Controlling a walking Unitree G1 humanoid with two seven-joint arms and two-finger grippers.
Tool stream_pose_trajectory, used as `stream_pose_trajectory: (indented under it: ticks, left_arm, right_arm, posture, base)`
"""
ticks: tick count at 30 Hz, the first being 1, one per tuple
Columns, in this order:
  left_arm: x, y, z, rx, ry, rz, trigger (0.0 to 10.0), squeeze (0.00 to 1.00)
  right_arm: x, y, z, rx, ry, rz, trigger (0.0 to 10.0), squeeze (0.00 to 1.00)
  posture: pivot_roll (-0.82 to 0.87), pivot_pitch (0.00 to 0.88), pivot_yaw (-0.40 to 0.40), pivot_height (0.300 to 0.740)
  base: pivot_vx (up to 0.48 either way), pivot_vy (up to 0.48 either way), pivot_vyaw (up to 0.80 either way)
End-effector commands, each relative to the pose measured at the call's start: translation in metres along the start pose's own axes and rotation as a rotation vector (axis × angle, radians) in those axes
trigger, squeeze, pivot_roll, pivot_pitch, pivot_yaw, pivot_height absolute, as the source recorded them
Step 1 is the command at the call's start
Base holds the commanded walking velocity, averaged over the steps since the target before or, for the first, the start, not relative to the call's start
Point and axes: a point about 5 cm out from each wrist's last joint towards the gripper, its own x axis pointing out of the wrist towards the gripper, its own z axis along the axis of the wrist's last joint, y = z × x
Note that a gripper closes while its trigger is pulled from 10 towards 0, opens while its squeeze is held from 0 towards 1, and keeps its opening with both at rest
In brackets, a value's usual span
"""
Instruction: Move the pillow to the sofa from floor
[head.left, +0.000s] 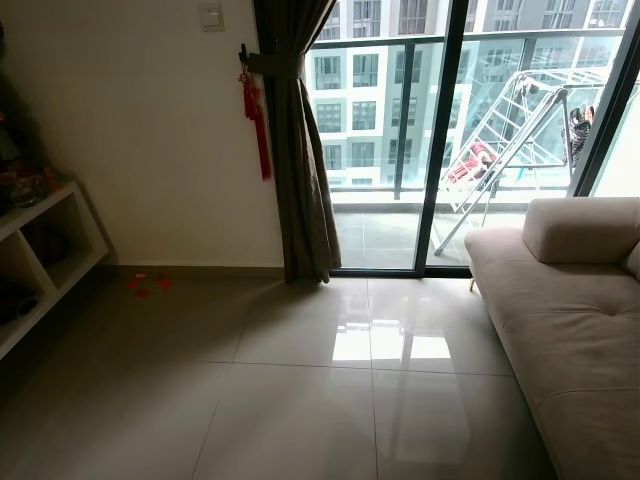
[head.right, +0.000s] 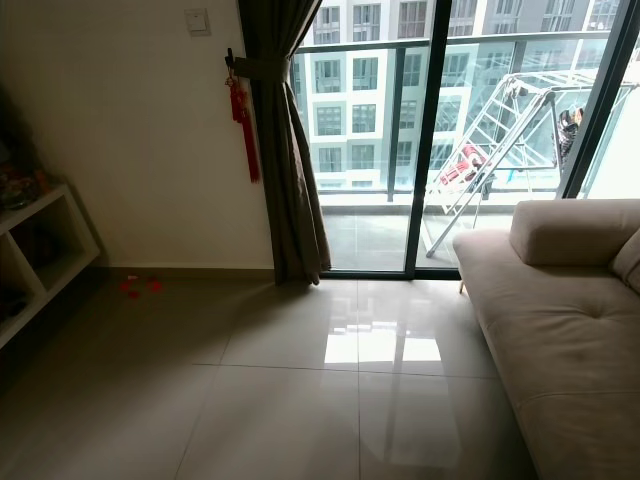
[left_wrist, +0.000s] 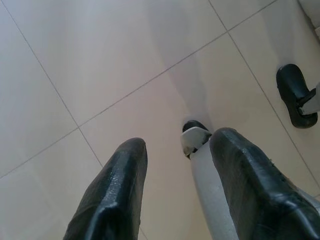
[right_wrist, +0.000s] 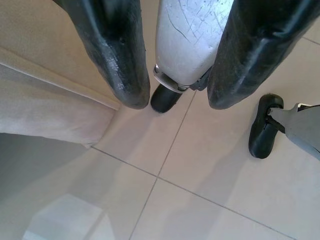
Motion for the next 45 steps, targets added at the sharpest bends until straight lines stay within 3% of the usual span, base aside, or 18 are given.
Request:
stream_pose_trajectory:
  ticks: [1,12,17,23,30,45]
  left_arm:
    - [0.0043,-0.0309,-0.0075,-0.489,0.216,-0.039,10.0,0.0]
    - [0.004,-0.0326,-0.01,-0.472,0.216,-0.05,10.0,0.0]
    - [0.0027,-0.0318,-0.0158,-0.556,0.238,-0.033,10.0,0.0]
    - [0.0029,-0.0309,-0.0147,-0.511,0.23,-0.04,10.0,0.0]
    - [0.0035,-0.0305,-0.0118,-0.53,0.202,-0.046,10.0,0.0]
    - [0.0038,-0.0296,-0.0099,-0.484,0.192,-0.052,10.0,0.0]
  right_arm:
    - [0.0046,0.0146,0.0007,0.226,0.127,0.062,10.0,0.0]
    - [0.0042,0.0171,-0.0015,0.225,0.131,0.068,10.0,0.0]
    - [0.0038,0.0178,-0.0035,0.23,0.136,0.068,10.0,0.0]
    - [0.0039,0.0182,-0.0033,0.238,0.13,0.065,10.0,0.0]
    - [0.004,0.019,-0.0029,0.242,0.125,0.066,10.0,0.0]
    - [0.0053,0.016,0.0041,0.255,0.099,0.059,10.0,0.0]
  posture:
    - [-0.03,0.0,-0.003,0.74]
    - [-0.03,0.0,-0.004,0.74]
    - [-0.04,0.0,-0.005,0.74]
    - [-0.04,0.0,0.0,0.74]
    - [-0.04,0.0,0.001,0.74]
    - [-0.03,0.0,-0.003,0.74]
  base:
    - [0.0,0.0,0.0]
    - [0.0,0.0,0.0]
    - [0.0,0.0,0.0]
    - [0.0,0.0,0.0]
    - [0.0,0.0,0.0]
    - [0.0,0.0,0.0]
